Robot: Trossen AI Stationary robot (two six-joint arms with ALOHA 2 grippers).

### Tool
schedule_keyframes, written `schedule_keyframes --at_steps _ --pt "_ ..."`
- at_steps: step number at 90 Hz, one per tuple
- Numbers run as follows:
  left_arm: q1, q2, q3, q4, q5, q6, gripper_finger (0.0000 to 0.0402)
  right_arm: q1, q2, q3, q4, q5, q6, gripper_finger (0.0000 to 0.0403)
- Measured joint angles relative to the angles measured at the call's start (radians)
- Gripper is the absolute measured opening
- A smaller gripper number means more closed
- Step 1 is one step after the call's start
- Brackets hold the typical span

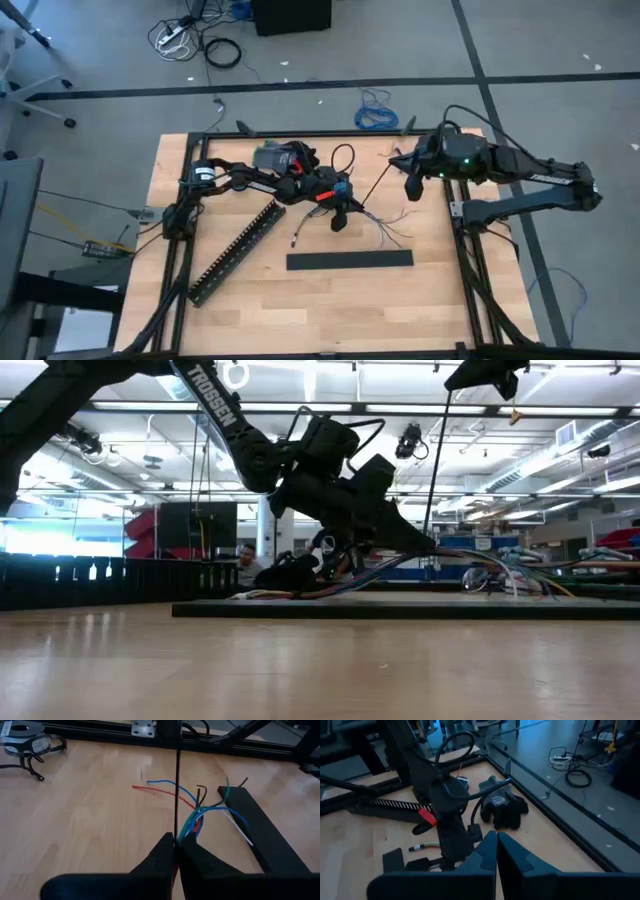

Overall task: Ziptie cables
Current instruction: Wrap the black zip tie on the cable wires

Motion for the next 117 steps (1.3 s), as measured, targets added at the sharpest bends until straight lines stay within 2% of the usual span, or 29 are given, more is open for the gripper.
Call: schedule_keyframes --at_steps 26,43,57,71,89,102,117 --pt "0.000 0.000 0.000 -0.002 0.000 0.000 0.0007 0.000 0.000 0.000 0.001 -0.004 -0.006 0.0000" --pt "-0.001 0.004 -0.004 -0.017 0.000 -0.001 0.0007 -0.006 0.020 0.003 0.018 -0.100 0.050 0.0015" --pt "-0.002 0.005 -0.005 -0.009 0.000 -0.005 0.0007 -0.026 0.056 0.005 0.013 -0.080 0.006 0.0069" --pt "-0.002 0.005 -0.004 0.002 0.000 -0.016 0.0007 -0.056 0.098 0.004 -0.027 -0.131 0.086 0.0152" --pt "-0.002 0.004 -0.004 0.009 -0.001 -0.019 0.0007 -0.053 0.143 0.002 -0.114 -0.118 0.102 0.0243" --pt "-0.002 -0.002 -0.002 0.007 -0.006 -0.018 0.0007 -0.032 0.154 0.002 -0.132 -0.122 0.107 0.0274" --pt "-0.002 -0.002 -0.002 0.023 -0.009 -0.021 0.0008 -0.017 0.161 0.002 -0.145 -0.121 0.115 0.0281"
